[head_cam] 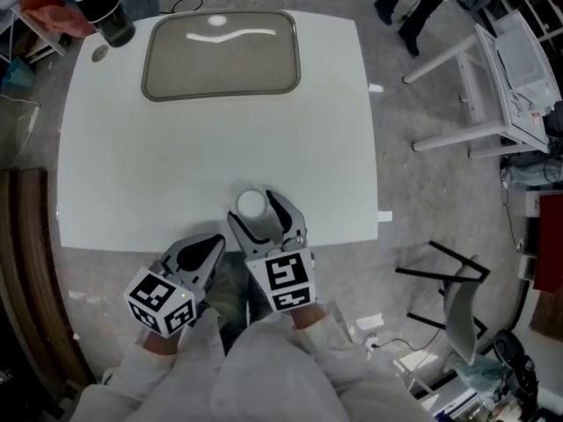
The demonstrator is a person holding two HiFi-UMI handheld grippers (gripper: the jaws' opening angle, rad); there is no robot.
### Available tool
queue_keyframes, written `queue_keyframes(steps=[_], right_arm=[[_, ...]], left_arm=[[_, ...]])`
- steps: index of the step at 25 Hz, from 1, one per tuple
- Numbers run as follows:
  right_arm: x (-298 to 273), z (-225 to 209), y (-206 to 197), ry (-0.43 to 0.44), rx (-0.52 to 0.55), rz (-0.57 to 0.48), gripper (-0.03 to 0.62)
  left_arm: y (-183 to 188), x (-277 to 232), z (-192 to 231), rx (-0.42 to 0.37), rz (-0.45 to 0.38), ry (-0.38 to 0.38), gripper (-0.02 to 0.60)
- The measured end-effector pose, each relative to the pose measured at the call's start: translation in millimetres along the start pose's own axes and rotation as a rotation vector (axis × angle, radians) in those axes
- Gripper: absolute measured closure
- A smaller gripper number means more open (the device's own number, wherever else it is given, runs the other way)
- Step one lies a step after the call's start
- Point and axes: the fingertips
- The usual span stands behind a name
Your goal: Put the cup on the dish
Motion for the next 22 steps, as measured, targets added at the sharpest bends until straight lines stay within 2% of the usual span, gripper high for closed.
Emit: queue_keyframes(steps=[16, 22], right_arm=[[-7, -3, 11, -0.060, 0.051, -0.047, 0.321], [-13, 0, 12, -0.062, 0.052, -0.034, 0.321]], left_arm=[[12, -11, 14, 0.008, -0.009, -0.023, 0.586], [15, -14, 25, 0.015, -0.010, -0.036, 0.586]])
Point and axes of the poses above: the fingertips, and each gripper's own axes: x backward along the fingers, z to its left, y out of its top, and after that the axes turned 11 degrees about -x, right-handed
